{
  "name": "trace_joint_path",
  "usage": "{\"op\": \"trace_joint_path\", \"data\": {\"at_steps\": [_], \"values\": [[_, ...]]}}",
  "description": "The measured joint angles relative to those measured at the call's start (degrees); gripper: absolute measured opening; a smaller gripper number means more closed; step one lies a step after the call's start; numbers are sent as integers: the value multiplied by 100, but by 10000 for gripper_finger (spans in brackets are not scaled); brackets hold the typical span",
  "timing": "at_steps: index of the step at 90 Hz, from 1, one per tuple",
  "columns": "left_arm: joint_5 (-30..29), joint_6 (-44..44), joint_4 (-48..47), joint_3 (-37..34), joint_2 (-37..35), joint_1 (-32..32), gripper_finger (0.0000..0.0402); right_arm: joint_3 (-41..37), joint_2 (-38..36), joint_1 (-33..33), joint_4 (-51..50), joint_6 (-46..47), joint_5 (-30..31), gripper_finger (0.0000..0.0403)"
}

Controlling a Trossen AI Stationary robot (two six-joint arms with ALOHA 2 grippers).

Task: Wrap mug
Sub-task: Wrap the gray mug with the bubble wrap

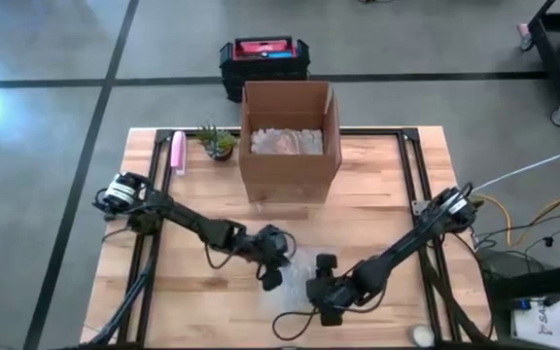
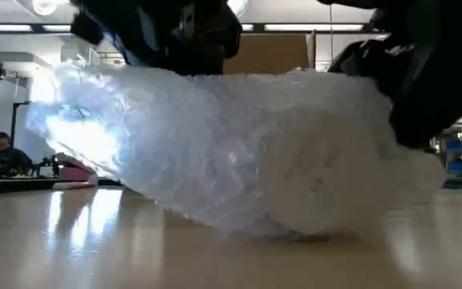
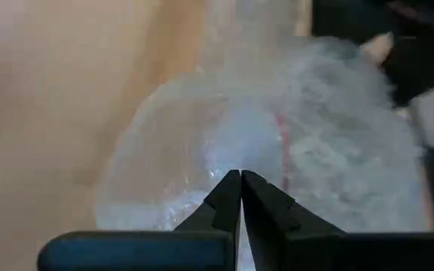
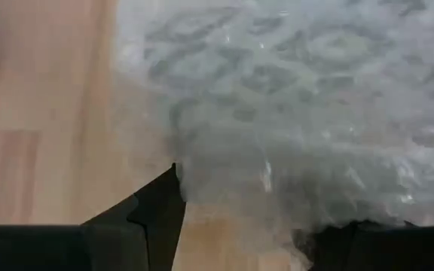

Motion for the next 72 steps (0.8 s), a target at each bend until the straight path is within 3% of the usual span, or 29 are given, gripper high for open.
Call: {"op": "trace_joint_path", "data": {"at_steps": [11, 53, 72], "values": [[648, -152, 565, -220, 25, 9, 0, 0, 45, -4, -14, -180, 186, 190], [831, -286, 943, -208, 14, -14, 0, -22, 45, -79, 6, -437, 1015, 180], [1097, -281, 934, -21, 10, -28, 0, -63, 43, -219, 16, -501, 1106, 172]]}}
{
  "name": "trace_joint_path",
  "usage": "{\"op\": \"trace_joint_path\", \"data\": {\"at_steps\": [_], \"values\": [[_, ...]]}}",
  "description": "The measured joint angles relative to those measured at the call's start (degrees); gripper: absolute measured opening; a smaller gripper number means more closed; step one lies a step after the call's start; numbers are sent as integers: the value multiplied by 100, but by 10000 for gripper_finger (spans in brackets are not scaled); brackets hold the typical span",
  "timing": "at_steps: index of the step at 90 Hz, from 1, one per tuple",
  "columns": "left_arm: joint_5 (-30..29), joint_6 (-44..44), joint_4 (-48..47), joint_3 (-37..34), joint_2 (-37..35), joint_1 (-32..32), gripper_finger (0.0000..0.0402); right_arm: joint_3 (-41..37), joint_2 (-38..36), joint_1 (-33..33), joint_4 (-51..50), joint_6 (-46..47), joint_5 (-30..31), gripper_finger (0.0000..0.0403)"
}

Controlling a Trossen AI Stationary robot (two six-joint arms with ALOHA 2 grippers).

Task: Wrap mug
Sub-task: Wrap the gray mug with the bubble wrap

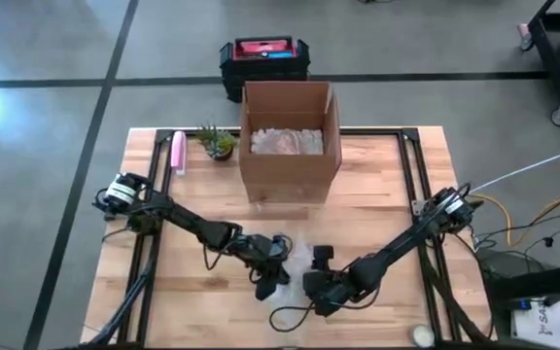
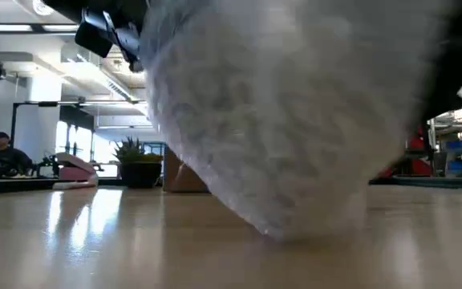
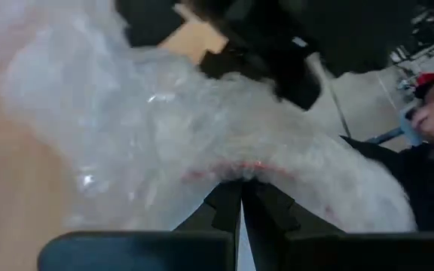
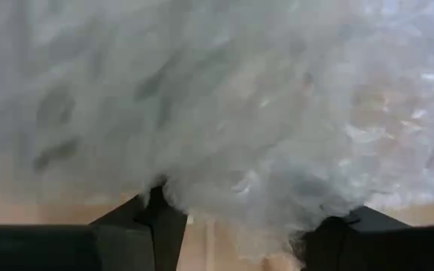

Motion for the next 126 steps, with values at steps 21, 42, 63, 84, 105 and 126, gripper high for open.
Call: {"op": "trace_joint_path", "data": {"at_steps": [21, 42, 63, 84, 105, 126], "values": [[-17, 153, -685, 271, -11, 2, 0, -63, -7, -95, 130, -413, 406, 162], [-144, 259, -1176, 770, -11, -2, 0, -370, -9, -348, 1040, -815, 517, 152], [-345, 412, -1168, 1053, 20, 1, 0, -211, -261, -284, -753, -498, 270, 141], [-348, 409, -1179, 1068, 167, -24, 0, 45, -784, -47, -1420, -376, -468, 126], [-361, 307, -1129, 1164, 482, -24, 0, 4, -901, 21, -1495, -66, -850, 119], [-456, 302, -1108, 1232, 517, -35, 0, 25, -901, 22, -2303, 15, -1347, 171]]}}
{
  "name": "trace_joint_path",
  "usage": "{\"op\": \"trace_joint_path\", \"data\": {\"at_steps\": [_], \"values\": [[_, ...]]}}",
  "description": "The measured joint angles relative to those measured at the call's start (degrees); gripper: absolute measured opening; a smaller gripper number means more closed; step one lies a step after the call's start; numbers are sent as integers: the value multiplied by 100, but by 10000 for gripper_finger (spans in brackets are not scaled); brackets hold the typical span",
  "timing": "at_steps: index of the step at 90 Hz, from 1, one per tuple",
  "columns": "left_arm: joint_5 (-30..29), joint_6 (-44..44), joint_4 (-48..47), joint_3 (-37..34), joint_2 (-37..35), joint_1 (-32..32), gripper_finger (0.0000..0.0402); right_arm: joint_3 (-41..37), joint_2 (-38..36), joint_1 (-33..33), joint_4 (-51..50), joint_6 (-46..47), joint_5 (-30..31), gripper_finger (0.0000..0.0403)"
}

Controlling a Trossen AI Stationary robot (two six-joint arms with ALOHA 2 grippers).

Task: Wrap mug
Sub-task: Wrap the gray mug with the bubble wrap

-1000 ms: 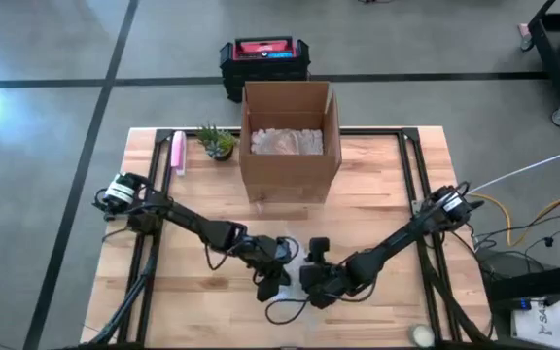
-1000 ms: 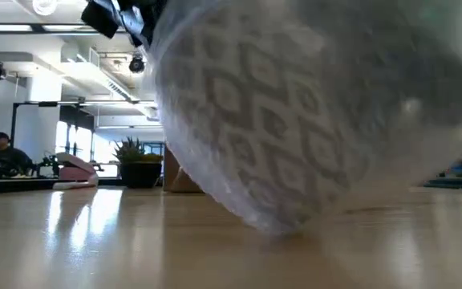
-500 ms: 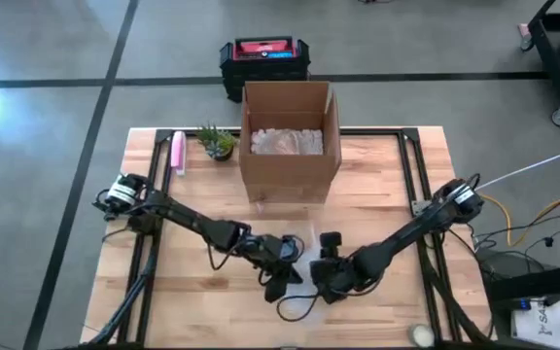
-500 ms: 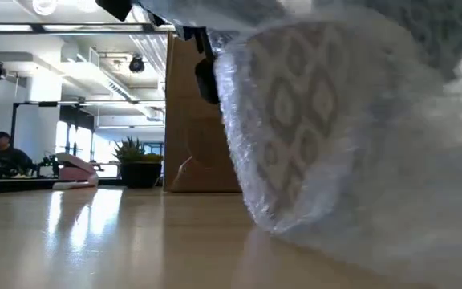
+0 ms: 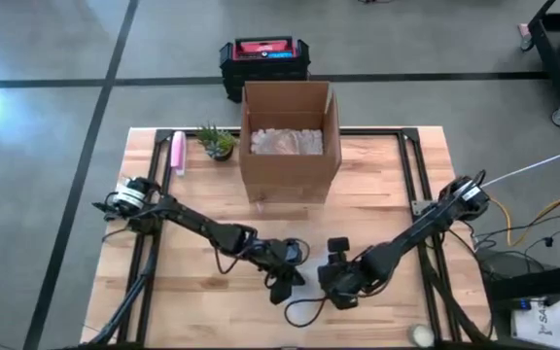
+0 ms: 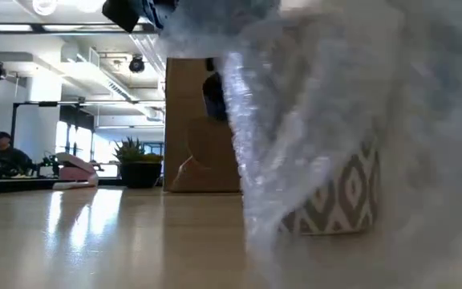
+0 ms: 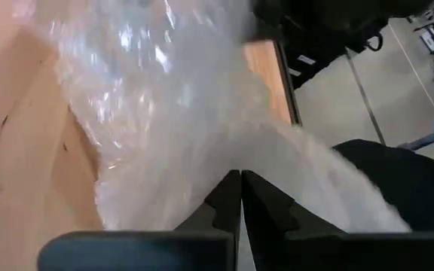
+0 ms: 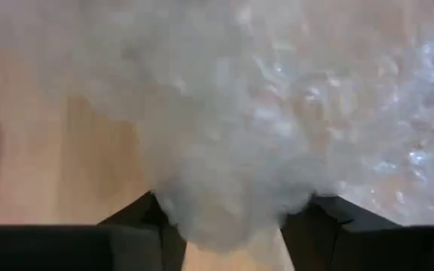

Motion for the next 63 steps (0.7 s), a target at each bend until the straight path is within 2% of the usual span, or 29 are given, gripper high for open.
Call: {"op": "trace_joint_path", "data": {"at_steps": [12, 30, 37, 46, 55, 63], "values": [[1, -1, -7, 0, 0, 0, 0, 146, -25, 4, -1063, 34, -144, 196], [1, 8, -9, -3, 0, 0, 0, 413, -55, 27, -1540, -131, -210, 207], [1, 9, -21, 42, 0, 0, 0, 562, -116, 65, -1190, -332, -215, 202], [2, 43, -22, 125, -1, 0, 0, 655, -131, 119, -60, -866, -114, 184], [5, 58, -134, 239, 1, 0, 0, 683, -88, 129, 754, -1353, -96, 156], [4, 105, -330, 352, -1, -11, 0, 696, -72, 111, 935, -1500, -87, 124]]}}
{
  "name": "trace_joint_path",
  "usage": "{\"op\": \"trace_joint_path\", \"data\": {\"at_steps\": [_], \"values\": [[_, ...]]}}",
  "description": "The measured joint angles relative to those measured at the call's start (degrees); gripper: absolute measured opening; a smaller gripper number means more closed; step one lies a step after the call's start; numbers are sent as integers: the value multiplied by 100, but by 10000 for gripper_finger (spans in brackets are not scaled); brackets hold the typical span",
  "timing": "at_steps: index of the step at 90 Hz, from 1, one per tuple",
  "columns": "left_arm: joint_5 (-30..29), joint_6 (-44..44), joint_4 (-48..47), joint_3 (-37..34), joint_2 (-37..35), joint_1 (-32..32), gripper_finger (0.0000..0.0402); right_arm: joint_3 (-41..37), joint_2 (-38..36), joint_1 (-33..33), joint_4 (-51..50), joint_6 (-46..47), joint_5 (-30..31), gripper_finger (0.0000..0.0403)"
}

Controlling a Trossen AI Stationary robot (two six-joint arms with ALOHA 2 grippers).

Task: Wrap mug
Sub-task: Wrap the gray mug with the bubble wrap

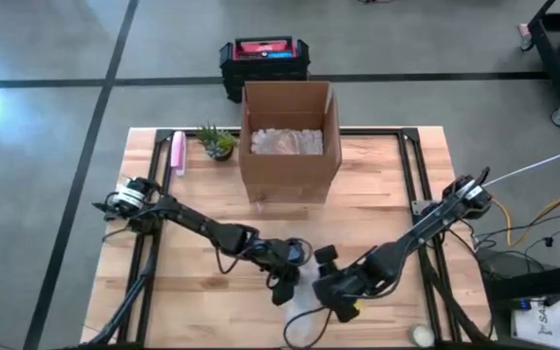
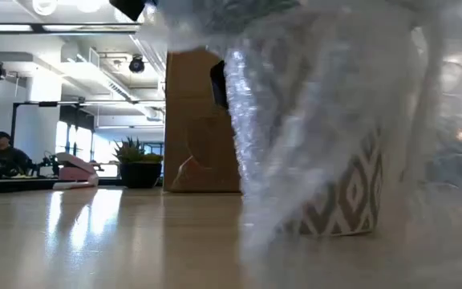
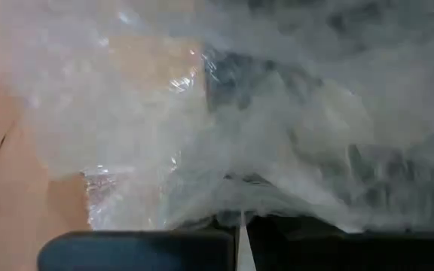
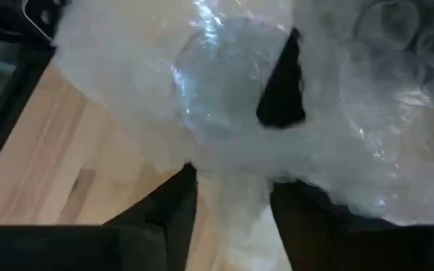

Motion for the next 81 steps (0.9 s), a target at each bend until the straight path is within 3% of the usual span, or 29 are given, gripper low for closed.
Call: {"op": "trace_joint_path", "data": {"at_steps": [28, 53, 67, 81], "values": [[-2, 93, -359, 192, 0, -2, 0, -64, 93, -236, 426, -106, -18, 7], [-203, 88, -1977, 753, -247, -208, 0, -126, 299, -247, 509, 38, -49, 2], [-1046, 276, -2728, 1234, -395, -490, 0, -69, 295, -247, 460, 33, -54, 1], [-1935, 599, -2417, 1274, -313, -649, 0, 5, 308, -249, 431, -21, -57, 1]]}}
